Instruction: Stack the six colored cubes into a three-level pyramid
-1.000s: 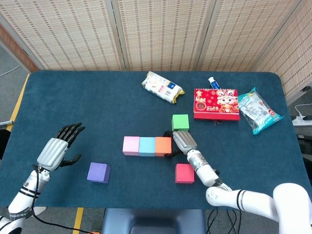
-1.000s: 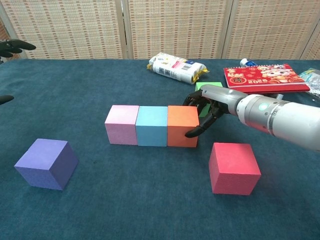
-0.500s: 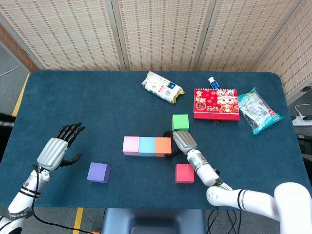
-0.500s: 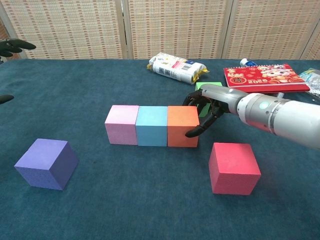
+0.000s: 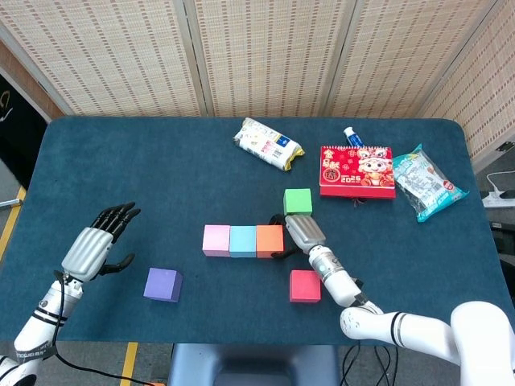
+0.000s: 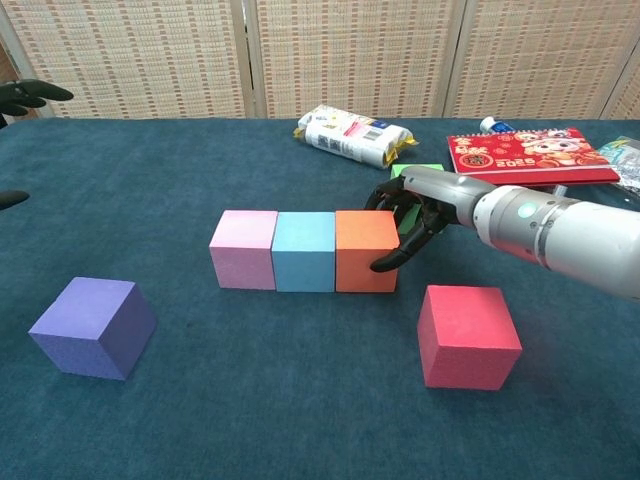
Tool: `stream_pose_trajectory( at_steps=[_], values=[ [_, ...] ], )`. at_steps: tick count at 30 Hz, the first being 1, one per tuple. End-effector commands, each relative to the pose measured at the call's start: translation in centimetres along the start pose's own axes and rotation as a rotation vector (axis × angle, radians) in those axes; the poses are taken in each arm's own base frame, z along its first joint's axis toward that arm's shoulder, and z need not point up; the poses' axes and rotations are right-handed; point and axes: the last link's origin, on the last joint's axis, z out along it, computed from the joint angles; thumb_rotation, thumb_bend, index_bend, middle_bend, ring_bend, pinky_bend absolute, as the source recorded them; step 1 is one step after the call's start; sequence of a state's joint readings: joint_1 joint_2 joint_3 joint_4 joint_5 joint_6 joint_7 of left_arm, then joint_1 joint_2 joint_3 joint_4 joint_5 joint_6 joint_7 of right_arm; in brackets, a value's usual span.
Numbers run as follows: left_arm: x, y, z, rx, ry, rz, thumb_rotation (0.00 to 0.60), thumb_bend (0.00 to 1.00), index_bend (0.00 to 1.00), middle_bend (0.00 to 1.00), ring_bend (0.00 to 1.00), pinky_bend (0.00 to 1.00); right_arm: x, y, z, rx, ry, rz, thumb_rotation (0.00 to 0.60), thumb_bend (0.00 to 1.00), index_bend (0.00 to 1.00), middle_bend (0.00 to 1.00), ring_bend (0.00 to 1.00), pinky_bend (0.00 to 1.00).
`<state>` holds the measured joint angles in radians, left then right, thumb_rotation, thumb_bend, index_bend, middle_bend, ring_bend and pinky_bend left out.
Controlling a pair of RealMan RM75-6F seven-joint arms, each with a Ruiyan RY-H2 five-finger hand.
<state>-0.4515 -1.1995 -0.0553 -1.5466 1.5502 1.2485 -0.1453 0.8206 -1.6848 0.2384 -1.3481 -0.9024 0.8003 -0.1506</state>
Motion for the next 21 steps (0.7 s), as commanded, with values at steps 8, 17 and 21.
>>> stream_pose_trajectory(
  at_steps=[8, 17, 21],
  values=[
    [0.01, 0.00, 0.01, -0.001, -0.004, -0.003, 0.600, 0.35, 0.00, 0.00, 0.00, 0.09, 0.00, -0.07, 0.05, 0.003, 0.004, 0.001, 0.600, 0.20, 0.42, 0.47, 0.40, 0.53],
    [-0.02, 0.11, 0.04, -0.005, -0.004, -0.008, 0.600, 0.34, 0.00, 0.00, 0.00, 0.09, 0.11, -0.05, -0.01, 0.005, 0.011, 0.007, 0.600, 0.20, 0.42, 0.47, 0.40, 0.53],
    [-0.04, 0.11, 0.06, -0.006, -0.007, -0.008, 0.600, 0.35, 0.00, 0.00, 0.00, 0.09, 0.08, 0.07, 0.01, 0.001, 0.019, 0.003, 0.600, 0.21, 0.45, 0.47, 0.41, 0.53]
  ],
)
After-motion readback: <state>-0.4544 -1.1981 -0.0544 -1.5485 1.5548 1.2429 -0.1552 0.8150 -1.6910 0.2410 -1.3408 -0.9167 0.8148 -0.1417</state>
